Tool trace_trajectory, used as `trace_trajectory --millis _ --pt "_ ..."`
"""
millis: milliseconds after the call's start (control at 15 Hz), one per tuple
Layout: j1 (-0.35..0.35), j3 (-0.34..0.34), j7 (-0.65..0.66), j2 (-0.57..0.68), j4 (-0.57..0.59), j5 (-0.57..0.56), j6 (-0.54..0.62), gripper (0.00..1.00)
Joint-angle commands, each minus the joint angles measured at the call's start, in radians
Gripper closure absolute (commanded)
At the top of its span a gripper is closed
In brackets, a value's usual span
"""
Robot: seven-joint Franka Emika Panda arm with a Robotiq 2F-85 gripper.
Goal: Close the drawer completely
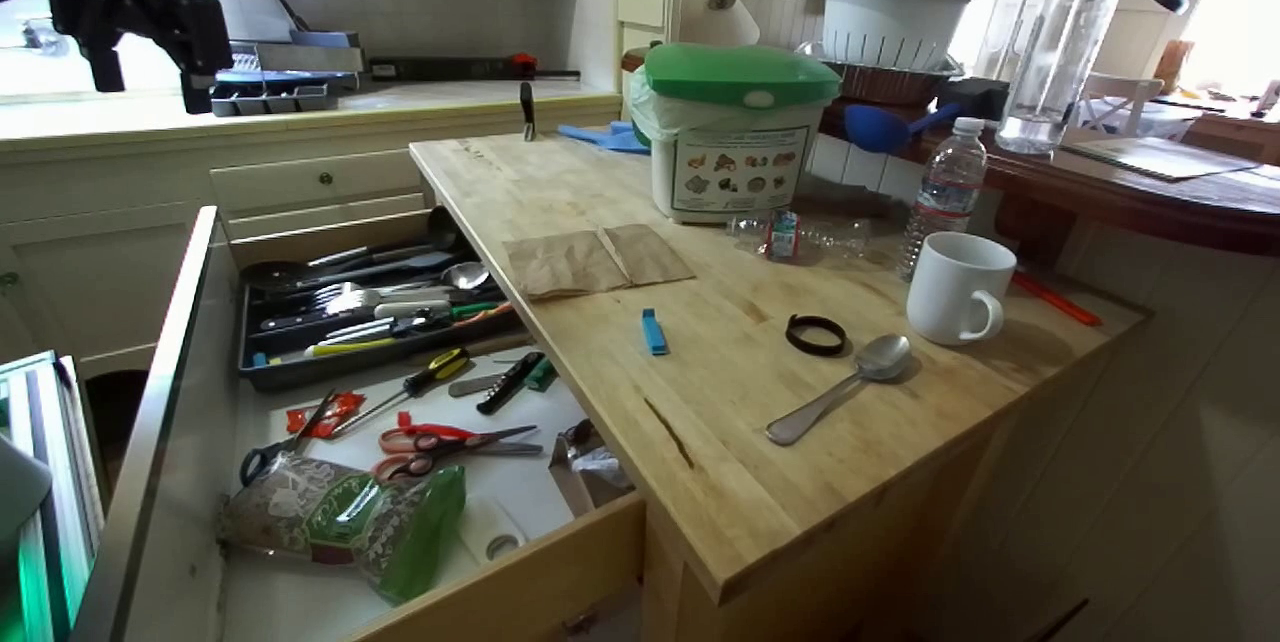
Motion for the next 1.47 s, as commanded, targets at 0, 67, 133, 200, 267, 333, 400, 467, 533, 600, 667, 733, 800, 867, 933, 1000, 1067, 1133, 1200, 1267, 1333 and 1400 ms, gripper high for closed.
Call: trace_trajectory --millis 0,67,133,200,267,333,400,467,533,600,667,733,800,867,933,1000,1067,1133,1200,1267,1333,1400 --pt "0.003 -0.003 0.004 0.001 0.002 -0.001 -0.001 0.0" --pt "0.004 0.001 0.006 0.001 0.003 -0.002 -0.001 0.0" --pt "0.005 0.005 0.007 0.001 0.004 -0.002 -0.001 0.0" --pt "0.005 0.007 0.008 0.001 0.005 -0.002 -0.001 0.0" --pt "0.007 0.049 0.016 0.024 0.005 -0.054 -0.016 0.0" --pt "0.032 0.07 -0.008 0.025 -0.025 -0.074 -0.014 0.0" --pt "0.049 0.078 -0.028 0.012 -0.062 -0.088 0.017 0.0" --pt "0.066 0.092 -0.041 0.006 -0.095 -0.103 0.032 0.0" --pt "0.084 0.104 -0.055 0.004 -0.129 -0.118 0.053 0.0" --pt "0.105 0.119 -0.061 0.001 -0.165 -0.133 0.07 0.0" --pt "0.121 0.133 -0.071 0.081 -0.094 -0.153 0.064 0.0" --pt "0.137 0.142 -0.083 0.084 -0.113 -0.177 0.09 0.0" --pt "0.152 0.142 -0.107 0.094 -0.113 -0.201 0.114 0.0" --pt "0.161 0.137 -0.132 0.121 -0.11 -0.227 0.161 0.0" --pt "0.171 0.136 -0.156 0.141 -0.108 -0.251 0.204 0.0" --pt "0.175 0.131 -0.183 0.168 -0.109 -0.276 0.261 0.0" --pt "0.177 0.126 -0.213 0.194 -0.109 -0.295 0.319 0.0" --pt "0.178 0.117 -0.25 0.236 -0.109 -0.309 0.387 0.0" --pt "0.178 0.111 -0.288 0.268 -0.109 -0.32 0.447 0.0" --pt "0.181 0.114 -0.323 0.312 -0.109 -0.324 0.494 0.0" --pt "0.181 0.127 -0.35 0.353 -0.109 -0.331 0.523 0.0" --pt "0.178 0.143 -0.367 0.392 -0.11 -0.338 0.543 0.0"
